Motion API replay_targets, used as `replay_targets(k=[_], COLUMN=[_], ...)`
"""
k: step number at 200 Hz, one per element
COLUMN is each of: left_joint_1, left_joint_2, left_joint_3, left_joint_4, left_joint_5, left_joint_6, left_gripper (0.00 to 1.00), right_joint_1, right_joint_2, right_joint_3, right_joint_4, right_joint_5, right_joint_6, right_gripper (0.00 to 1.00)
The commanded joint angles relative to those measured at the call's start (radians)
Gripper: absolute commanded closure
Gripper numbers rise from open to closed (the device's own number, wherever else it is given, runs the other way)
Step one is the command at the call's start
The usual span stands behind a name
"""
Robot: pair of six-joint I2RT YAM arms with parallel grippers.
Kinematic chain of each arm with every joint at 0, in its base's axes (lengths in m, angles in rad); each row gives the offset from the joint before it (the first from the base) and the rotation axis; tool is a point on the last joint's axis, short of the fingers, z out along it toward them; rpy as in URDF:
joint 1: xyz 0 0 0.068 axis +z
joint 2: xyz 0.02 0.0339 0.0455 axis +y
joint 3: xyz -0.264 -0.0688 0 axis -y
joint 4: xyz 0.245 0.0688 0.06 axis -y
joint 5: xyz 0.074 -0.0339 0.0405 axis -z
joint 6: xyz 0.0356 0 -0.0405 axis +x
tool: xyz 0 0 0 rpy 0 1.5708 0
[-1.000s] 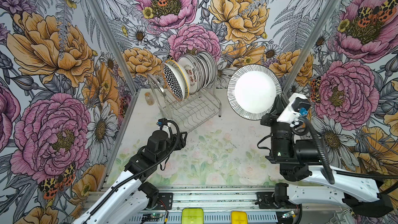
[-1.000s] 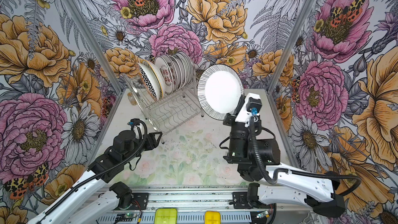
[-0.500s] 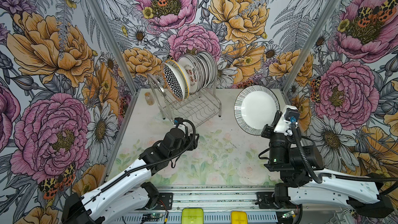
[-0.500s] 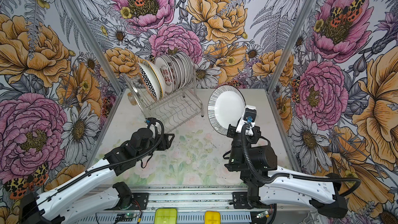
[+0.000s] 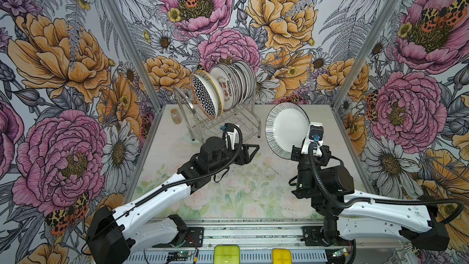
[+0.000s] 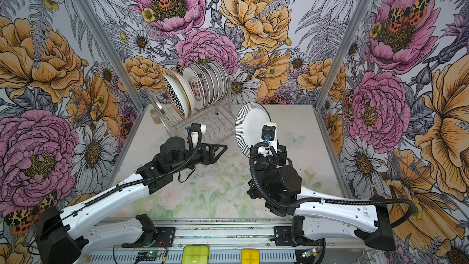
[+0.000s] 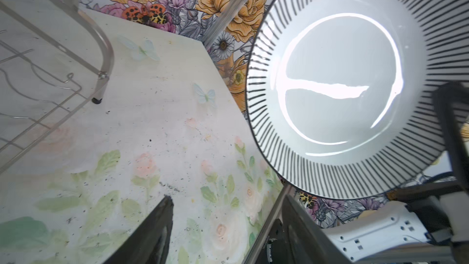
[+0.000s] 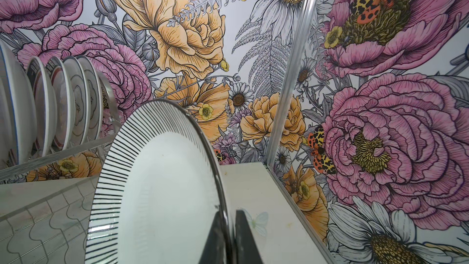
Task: Unload the plates from the dish rack
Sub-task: Place the plate at the middle-right of the table.
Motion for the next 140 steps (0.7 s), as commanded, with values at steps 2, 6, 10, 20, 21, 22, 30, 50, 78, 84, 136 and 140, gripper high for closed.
replay_targets(k=[2,6,10,20,21,22,30,50,78,84,136,140], left_joint_1=[0.038,0.042,0.047,0.059,0.059,0.061,0.070,0.090,0.107,0.110,0.190,0.192], left_joint_2=[0.010,0.012,0.014,0.018,0.019,0.019,0.027,0.054,0.090,0.099,0.140,0.142], left_joint_3=[-0.008,-0.010,-0.013,-0.020,-0.021,-0.021,-0.026,-0.034,-0.034,-0.035,-0.106,-0.100], left_joint_4=[0.163,0.172,0.181,0.206,0.208,0.211,0.228,0.274,0.324,0.329,0.549,0.544], left_joint_5=[0.164,0.172,0.181,0.194,0.196,0.196,0.201,0.221,0.237,0.238,0.332,0.337], left_joint_6=[-0.080,-0.085,-0.092,-0.105,-0.106,-0.106,-0.114,-0.129,-0.140,-0.139,-0.254,-0.252], left_gripper=[0.32,0.32,0.32,0.32,0.32,0.32,0.32,0.32,0.32,0.32,0.33,0.33], right_joint_1=[0.007,0.008,0.009,0.011,0.011,0.011,0.014,0.023,0.035,0.035,0.084,0.088], right_joint_2=[-0.003,-0.002,-0.002,0.001,0.002,0.002,0.003,0.006,0.019,0.022,0.038,0.041], right_joint_3=[0.060,0.059,0.059,0.060,0.060,0.060,0.061,0.066,0.068,0.068,0.090,0.091], right_joint_4=[0.065,0.065,0.065,0.065,0.065,0.064,0.065,0.064,0.065,0.065,0.064,0.064], right_joint_5=[0.046,0.046,0.045,0.046,0.044,0.043,0.043,0.041,0.042,0.042,0.070,0.073], right_joint_6=[0.065,0.070,0.074,0.083,0.084,0.084,0.091,0.103,0.131,0.138,0.173,0.177], right_gripper=[1.00,1.00,1.00,1.00,1.00,1.00,1.00,1.00,1.00,1.00,1.00,1.00])
